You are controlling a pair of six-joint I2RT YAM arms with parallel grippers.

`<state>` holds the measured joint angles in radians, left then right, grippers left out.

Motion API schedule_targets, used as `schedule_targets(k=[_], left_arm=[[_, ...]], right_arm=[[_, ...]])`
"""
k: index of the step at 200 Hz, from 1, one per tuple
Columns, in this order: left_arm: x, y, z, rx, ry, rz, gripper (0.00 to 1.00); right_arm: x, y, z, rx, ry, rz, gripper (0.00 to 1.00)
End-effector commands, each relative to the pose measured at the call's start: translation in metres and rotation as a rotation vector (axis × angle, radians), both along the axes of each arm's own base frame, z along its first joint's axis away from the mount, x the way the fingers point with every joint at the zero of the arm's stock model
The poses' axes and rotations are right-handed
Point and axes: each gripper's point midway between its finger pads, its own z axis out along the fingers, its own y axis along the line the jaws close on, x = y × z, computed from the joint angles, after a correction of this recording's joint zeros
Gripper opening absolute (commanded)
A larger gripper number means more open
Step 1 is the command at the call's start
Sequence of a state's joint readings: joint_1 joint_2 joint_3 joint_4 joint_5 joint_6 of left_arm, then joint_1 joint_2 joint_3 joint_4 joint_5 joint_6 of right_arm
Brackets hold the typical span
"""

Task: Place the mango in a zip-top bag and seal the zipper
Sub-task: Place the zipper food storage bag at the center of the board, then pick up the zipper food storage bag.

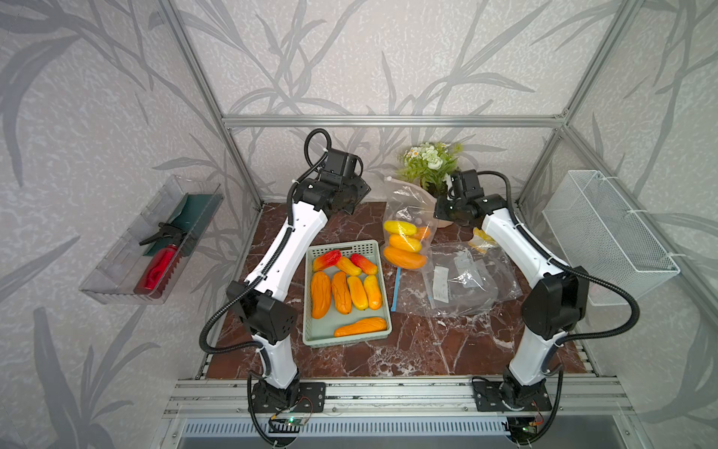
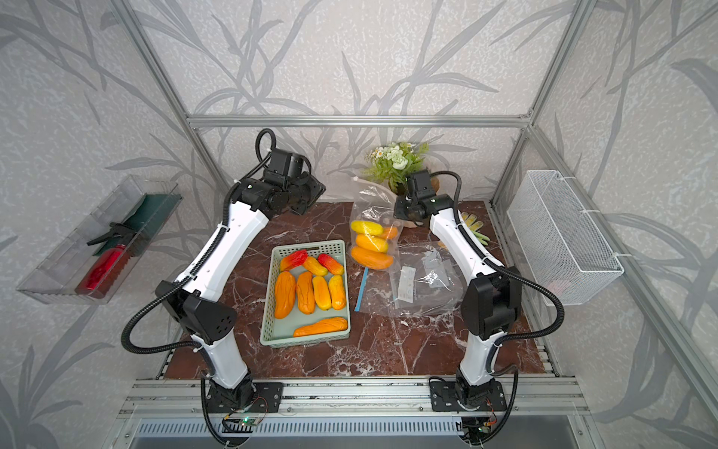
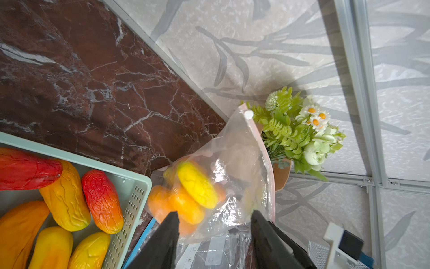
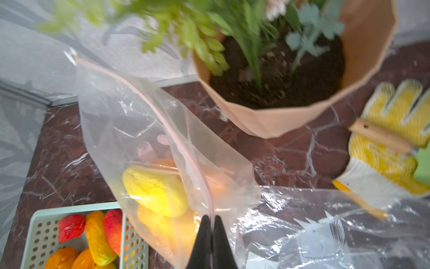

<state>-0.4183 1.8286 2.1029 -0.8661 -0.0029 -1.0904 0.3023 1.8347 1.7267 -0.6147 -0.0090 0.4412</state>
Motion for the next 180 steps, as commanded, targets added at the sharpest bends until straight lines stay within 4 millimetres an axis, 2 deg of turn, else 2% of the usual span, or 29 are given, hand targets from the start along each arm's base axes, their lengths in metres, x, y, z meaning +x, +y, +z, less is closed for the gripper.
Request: schedule_targets(k=[1, 9, 14, 27, 30, 35, 45, 56, 67, 80, 98, 119, 134, 152, 180], left_arm=[[-0.013, -0.011, 0.021, 0.005, -0.062, -0.06, 0.5], [-0.016, -0.016, 0.016, 0.011, -0.05, -0.078, 0.5], [-0.019, -0.018, 0.012, 0.011, -0.039, -0.088, 0.5], [-0.026, -0.024, 0.0, 0.008, -0.015, -0.113, 0.51], [-0.028, -0.026, -0.002, 0.006, -0.009, -0.118, 0.5], [-0.031, -0.028, -0.006, 0.003, -0.002, -0.127, 0.51], [-0.039, -0.031, -0.015, 0.003, 0.019, -0.139, 0.51], [-0.046, -0.032, -0.026, 0.005, 0.041, -0.151, 0.5], [-0.054, -0.032, -0.035, 0.002, 0.059, -0.159, 0.5], [-0.062, -0.031, -0.047, 0.0, 0.078, -0.172, 0.51], [-0.072, -0.03, -0.06, -0.001, 0.103, -0.204, 0.5], [-0.085, -0.024, -0.072, 0.022, 0.131, -0.236, 0.5], [-0.095, -0.01, -0.084, 0.055, 0.166, -0.221, 0.5], [-0.105, 0.007, -0.094, 0.058, 0.185, -0.185, 0.49], [-0.119, 0.027, -0.102, 0.065, 0.17, -0.129, 0.48]], right_arm=[[-0.004, -0.007, 0.04, 0.081, -0.105, -0.039, 0.0], [-0.006, -0.01, 0.041, 0.071, -0.108, -0.038, 0.01], [-0.007, -0.012, 0.041, 0.067, -0.109, -0.033, 0.07], [-0.011, -0.015, 0.04, 0.041, -0.105, -0.021, 0.33], [-0.016, -0.018, 0.051, 0.036, -0.123, -0.022, 0.39], [-0.021, -0.021, 0.053, 0.017, -0.122, -0.02, 0.49], [-0.033, -0.03, 0.055, -0.028, -0.115, -0.033, 0.61], [-0.051, -0.044, 0.053, -0.075, -0.1, -0.069, 0.68], [-0.072, -0.054, 0.049, -0.115, -0.091, -0.091, 0.69], [-0.1, -0.052, 0.038, -0.171, -0.077, -0.066, 0.69], [-0.144, -0.028, 0.007, -0.251, -0.009, 0.033, 0.7], [-0.196, 0.03, -0.04, -0.305, 0.061, 0.232, 0.73], [-0.222, 0.066, -0.068, -0.302, 0.123, 0.325, 0.77], [-0.233, 0.096, -0.099, -0.285, 0.224, 0.359, 0.8], [-0.224, 0.119, -0.14, -0.234, 0.33, 0.265, 0.79]])
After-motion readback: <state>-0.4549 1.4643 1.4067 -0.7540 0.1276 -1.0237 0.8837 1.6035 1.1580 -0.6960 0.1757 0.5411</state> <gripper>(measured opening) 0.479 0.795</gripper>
